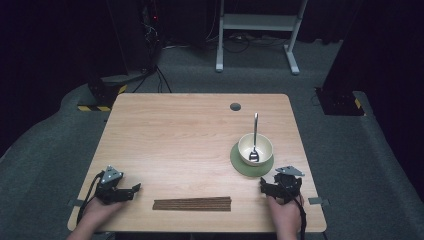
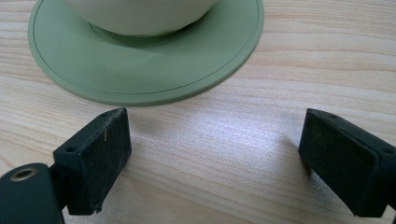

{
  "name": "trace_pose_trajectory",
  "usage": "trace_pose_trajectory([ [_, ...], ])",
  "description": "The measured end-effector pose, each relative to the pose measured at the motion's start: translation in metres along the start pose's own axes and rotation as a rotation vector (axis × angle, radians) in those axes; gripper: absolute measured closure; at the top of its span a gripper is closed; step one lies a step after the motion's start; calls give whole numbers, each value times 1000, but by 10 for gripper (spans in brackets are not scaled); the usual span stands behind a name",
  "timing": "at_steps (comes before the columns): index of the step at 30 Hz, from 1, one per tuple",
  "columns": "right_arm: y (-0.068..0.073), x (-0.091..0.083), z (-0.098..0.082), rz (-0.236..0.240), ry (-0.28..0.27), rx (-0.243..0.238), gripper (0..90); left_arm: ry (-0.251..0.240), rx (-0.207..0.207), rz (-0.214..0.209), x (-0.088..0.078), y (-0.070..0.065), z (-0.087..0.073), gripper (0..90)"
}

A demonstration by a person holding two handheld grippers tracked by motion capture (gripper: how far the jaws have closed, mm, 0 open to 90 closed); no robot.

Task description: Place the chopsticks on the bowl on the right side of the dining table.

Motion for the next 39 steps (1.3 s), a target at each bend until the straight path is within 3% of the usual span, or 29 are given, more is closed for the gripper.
trace_pose_trajectory([
  [11, 0, -1, 0, 25, 5, -20, 103, 7, 5, -11, 2, 0, 1, 112],
  [12, 0, -3, 1, 58, 2, -5, 128, 9, 5, -13, 2, -1, 1, 102],
  [16, 4, -10, 5, 69, -46, -26, 127, 12, 5, -7, 2, -1, 1, 95],
  [18, 15, -19, 9, 106, -78, -49, 128, 12, 4, -4, 2, -1, 1, 92],
  [22, 27, -23, 10, 128, -101, -52, 130, 10, 5, -13, 2, -1, 1, 86],
  [24, 31, -22, 10, 129, -101, -64, 129, 13, 10, -15, 2, -1, 1, 83],
  [26, 43, -23, 10, 140, -100, -94, 129, 15, 9, -17, 2, -1, 1, 76],
  [33, 64, -23, 8, 197, -92, -97, 135, 10, 9, -16, 2, -2, 0, 73],
  [39, 83, -17, 3, 230, -64, -139, 160, 11, 12, -19, 2, -2, 0, 67],
])
Point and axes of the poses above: each handheld gripper's, and its own axes: x roughly forward along the jaws, z roughly out of its top, y roughly to its left, the point moved 6 cm from there along x, roughly forward along the jaws, and after that the axes turned 14 degrees about x, right-handed, at the moved point
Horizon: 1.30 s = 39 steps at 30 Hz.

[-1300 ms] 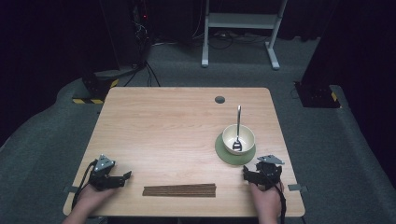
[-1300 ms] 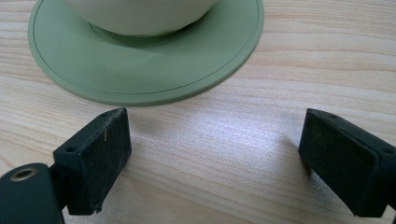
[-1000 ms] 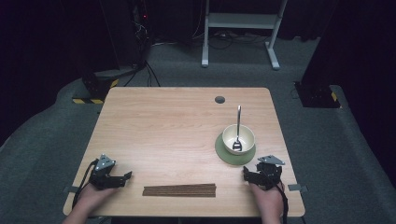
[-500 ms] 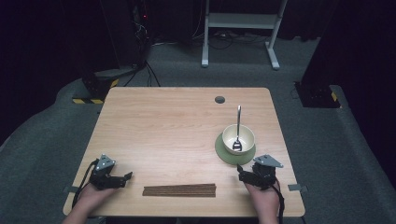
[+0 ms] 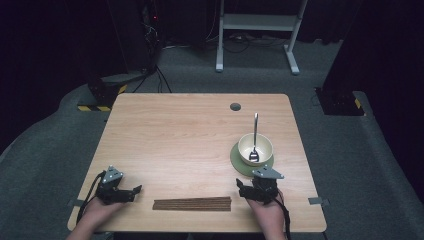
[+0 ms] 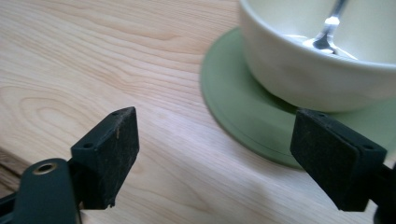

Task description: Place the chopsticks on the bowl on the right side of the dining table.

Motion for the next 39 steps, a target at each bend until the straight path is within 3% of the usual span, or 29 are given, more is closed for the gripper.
trace_pose_trajectory([
  [6, 25, 7, -6, 84, 33, -42, 232, 2, 2, 0, -1, 0, 0, 65],
  [11, 37, 10, -12, 125, 68, -77, 265, 1, 2, -2, 0, 0, 0, 65],
  [15, 52, 11, -19, 191, 104, -113, 363, 1, 3, -4, -1, 0, 0, 65],
  [21, 64, 12, -26, 247, 137, -141, 466, 1, 3, -5, -1, 0, -1, 65],
  [28, 73, 16, -33, 273, 182, -183, 537, 0, 4, -6, -1, 0, -1, 65],
  [37, 71, 18, -34, 265, 192, -180, 580, 0, 5, -7, -1, 0, -1, 65],
  [39, 69, 19, -33, 258, 185, -177, 635, -1, 6, -9, -1, 0, -1, 64],
])
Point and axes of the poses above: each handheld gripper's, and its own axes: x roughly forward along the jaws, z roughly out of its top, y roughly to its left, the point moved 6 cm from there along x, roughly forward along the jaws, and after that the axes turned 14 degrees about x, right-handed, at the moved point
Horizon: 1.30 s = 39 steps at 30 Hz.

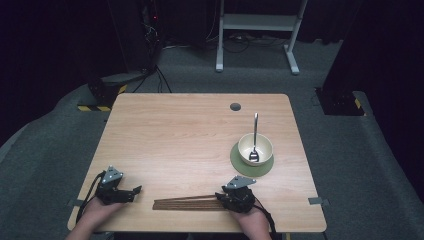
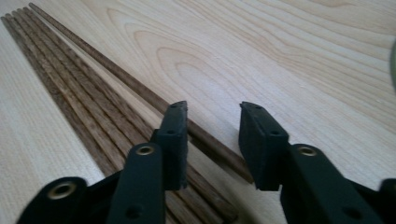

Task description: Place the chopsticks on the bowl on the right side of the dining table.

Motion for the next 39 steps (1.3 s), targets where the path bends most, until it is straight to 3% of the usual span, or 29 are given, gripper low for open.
trace_pose_trajectory([
  [10, -12, -2, 2, -32, -12, 15, 754, 1, 1, 2, 0, 0, 0, 66],
  [22, -20, -7, 0, -34, -19, 7, 760, 0, 4, 0, 0, 0, 0, 65],
  [28, -18, -1, 4, -25, -13, -49, 700, 0, 6, -2, 0, 0, 0, 64],
  [31, -12, 7, 11, -30, 6, -125, 712, -1, 9, -10, 1, 0, 1, 63],
  [39, -9, 12, 15, 0, 22, -165, 792, -1, 11, -9, 0, 0, 0, 63],
])
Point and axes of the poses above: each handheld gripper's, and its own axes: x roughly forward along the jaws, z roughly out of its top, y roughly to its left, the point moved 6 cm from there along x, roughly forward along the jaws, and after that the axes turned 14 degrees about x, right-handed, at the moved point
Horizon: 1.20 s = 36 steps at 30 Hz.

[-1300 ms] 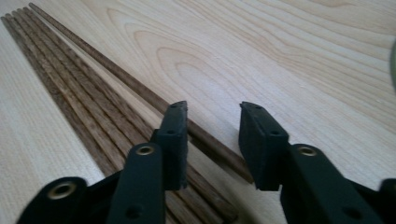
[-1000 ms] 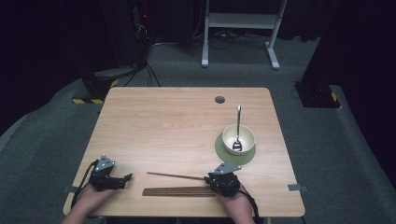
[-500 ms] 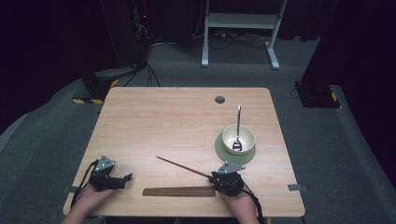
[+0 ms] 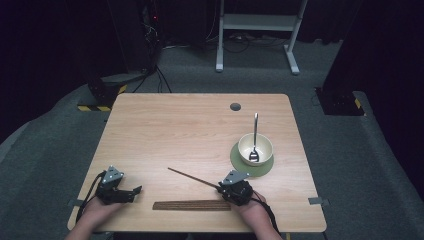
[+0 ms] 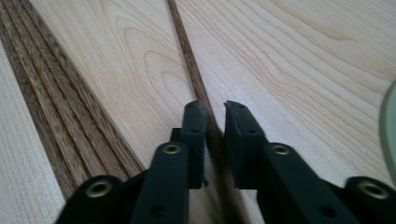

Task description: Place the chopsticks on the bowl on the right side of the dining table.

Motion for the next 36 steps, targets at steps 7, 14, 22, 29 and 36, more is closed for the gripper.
trace_pose_trajectory([
  [7, 5, 1, 2, -12, 14, -31, 841, 0, -2, 3, 0, 0, 0, 64],
  [14, 9, -5, 6, -1, -10, -32, 841, 3, -3, 9, -1, 0, 0, 73],
  [22, 11, -13, 8, 1, -31, -33, 842, 0, -4, 6, -1, 1, -1, 76],
  [29, 7, -26, 13, -5, -69, -23, 842, 5, -7, 8, 0, 0, 0, 65],
  [36, -1, -43, 17, -36, -106, -26, 842, 6, -6, 10, -1, 0, -1, 62],
])
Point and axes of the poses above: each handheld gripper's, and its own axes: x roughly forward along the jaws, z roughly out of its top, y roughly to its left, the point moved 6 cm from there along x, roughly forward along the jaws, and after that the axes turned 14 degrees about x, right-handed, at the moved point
